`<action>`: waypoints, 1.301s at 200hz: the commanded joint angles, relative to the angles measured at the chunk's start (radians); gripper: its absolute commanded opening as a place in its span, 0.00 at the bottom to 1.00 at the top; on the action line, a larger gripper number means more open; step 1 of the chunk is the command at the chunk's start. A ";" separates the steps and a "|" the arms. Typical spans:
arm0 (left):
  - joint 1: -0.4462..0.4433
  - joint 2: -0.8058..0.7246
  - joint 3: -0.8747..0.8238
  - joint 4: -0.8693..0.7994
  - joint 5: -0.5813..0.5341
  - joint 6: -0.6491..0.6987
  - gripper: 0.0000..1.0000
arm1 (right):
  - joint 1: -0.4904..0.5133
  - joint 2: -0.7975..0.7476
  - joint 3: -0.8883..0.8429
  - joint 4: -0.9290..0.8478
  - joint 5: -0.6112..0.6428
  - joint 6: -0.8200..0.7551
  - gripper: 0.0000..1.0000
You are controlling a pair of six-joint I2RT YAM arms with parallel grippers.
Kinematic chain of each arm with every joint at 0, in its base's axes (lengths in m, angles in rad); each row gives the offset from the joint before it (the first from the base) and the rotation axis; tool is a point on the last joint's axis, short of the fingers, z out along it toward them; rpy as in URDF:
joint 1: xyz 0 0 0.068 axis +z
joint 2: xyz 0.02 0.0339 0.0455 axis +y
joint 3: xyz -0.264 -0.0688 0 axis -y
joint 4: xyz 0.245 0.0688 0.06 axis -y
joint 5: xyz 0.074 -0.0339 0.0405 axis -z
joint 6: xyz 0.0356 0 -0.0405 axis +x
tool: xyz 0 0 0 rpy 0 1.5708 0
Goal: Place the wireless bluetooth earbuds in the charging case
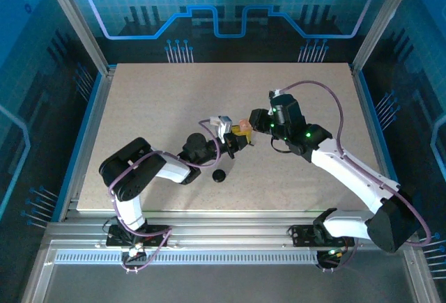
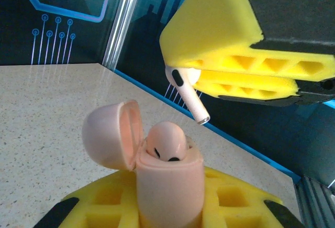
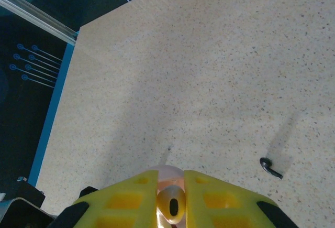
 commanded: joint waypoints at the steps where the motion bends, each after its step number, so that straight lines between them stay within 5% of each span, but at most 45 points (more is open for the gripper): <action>1: -0.005 -0.028 0.029 0.034 0.004 -0.040 0.18 | 0.020 -0.003 0.005 0.049 0.021 -0.011 0.18; 260: 0.006 -0.043 0.045 0.034 -0.027 -0.121 0.18 | 0.053 -0.031 -0.060 0.078 0.048 -0.031 0.18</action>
